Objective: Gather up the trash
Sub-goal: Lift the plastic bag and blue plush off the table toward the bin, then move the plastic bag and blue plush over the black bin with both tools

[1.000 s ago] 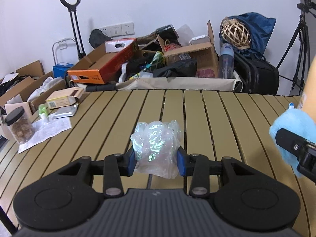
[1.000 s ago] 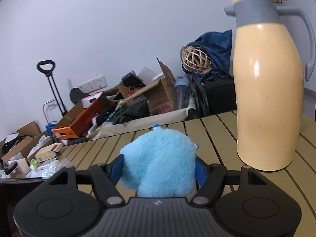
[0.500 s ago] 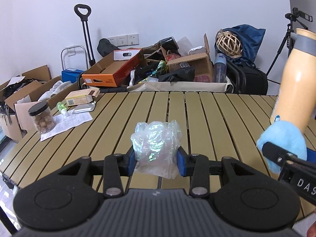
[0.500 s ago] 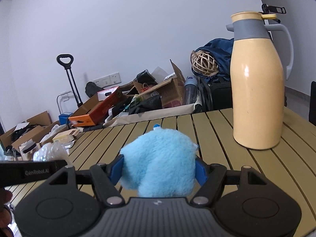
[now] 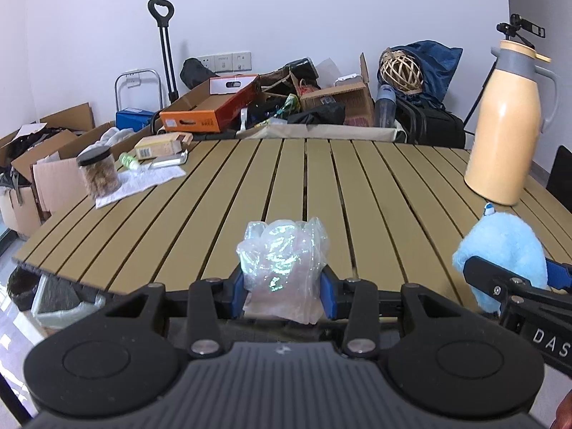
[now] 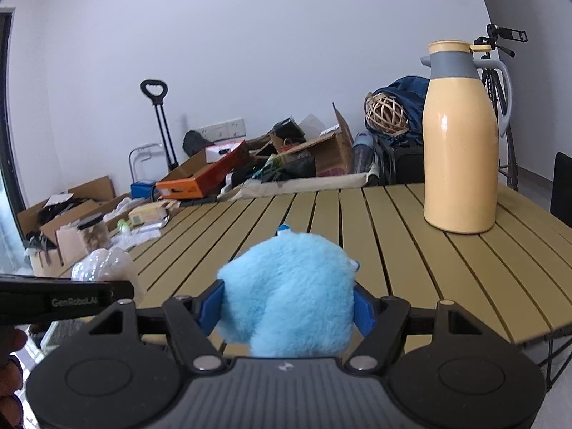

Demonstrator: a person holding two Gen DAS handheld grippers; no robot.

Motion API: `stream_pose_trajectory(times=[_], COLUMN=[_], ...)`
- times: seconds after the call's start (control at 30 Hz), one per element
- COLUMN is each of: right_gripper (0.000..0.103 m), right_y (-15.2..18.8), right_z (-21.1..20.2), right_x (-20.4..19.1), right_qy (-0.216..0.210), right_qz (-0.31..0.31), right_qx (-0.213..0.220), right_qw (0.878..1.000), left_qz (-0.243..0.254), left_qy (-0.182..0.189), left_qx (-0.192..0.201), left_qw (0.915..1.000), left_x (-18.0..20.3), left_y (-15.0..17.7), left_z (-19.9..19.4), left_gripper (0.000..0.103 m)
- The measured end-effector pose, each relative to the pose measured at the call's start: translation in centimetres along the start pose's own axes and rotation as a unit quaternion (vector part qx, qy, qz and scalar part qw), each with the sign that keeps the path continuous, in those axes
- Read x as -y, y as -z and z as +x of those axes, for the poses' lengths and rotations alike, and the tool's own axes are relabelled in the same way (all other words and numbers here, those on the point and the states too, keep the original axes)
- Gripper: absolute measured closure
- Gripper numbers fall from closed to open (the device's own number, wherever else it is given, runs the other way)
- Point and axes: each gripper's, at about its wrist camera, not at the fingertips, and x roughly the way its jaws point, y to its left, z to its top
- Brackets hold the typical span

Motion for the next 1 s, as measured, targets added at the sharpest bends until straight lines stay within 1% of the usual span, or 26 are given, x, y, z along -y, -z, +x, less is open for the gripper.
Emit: stream_pose_trajectory(times=[0.17, 0.37, 0.7, 1.0], right_gripper=[0.033, 0.033, 0.033, 0.033], right_y=[2.3, 5.5, 9.8, 12.9], right_z=[-1.8, -3.2, -4.1, -3.1], right_x=[-0.4, -0.9, -1.9, -2.2], right_qy=[0.000, 0.001, 0.007, 0.013], right_qz=[-0.011, -0.022, -0.041, -0.057], right_qx=[-0.021, -0.058, -0.110, -0.157], right_qw=[1.000, 0.998, 0.993, 0.986], left_qz=[-0.009, -0.009, -0.005, -0.002], left_qy=[0.010, 0.017, 0.020, 0.020], left_qx=[-0.013, -0.038, -0.086, -0.127], left_qw=[0.9998, 0.9991, 0.9961, 0.9916], left_x=[-1.3, -2.4, -3.6, -4.0], left_y=[3.0, 6.6, 12.0, 15.1], left_z=[-1.7, -2.5, -2.0, -0.2], left_gripper=[0.062, 0.062, 0.062, 0.062])
